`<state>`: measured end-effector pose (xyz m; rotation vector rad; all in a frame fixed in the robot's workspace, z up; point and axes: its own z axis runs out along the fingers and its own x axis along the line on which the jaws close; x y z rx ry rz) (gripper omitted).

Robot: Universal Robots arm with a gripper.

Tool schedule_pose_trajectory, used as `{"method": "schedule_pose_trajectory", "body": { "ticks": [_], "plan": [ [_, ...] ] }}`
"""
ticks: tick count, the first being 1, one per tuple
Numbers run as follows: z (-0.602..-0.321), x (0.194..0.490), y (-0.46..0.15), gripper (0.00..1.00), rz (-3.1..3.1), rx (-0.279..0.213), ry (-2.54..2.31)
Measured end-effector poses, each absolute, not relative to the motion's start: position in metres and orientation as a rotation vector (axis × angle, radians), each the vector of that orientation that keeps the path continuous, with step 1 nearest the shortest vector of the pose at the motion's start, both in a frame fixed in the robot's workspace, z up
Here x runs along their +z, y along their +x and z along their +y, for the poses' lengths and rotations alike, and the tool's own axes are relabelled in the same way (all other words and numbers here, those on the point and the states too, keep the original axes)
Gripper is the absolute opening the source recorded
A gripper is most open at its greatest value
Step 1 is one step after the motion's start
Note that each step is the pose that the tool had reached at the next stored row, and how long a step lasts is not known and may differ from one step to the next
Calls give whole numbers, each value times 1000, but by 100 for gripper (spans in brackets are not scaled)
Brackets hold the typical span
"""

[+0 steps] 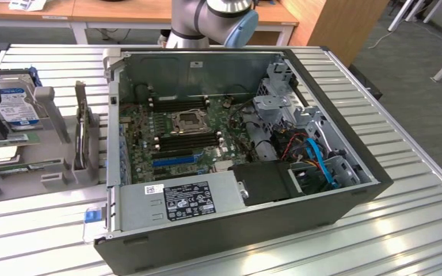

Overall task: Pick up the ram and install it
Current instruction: 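Pick up the ram and move it above insertion slot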

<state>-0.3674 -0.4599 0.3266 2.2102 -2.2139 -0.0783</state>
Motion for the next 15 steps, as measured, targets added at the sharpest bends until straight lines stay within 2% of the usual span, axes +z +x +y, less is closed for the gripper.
{"method": "schedule_pose_trajectory", "body": {
  "ticks": [15],
  "plan": [
    [-460, 333, -367, 11, -2214, -78, 2210]
  ]
}}
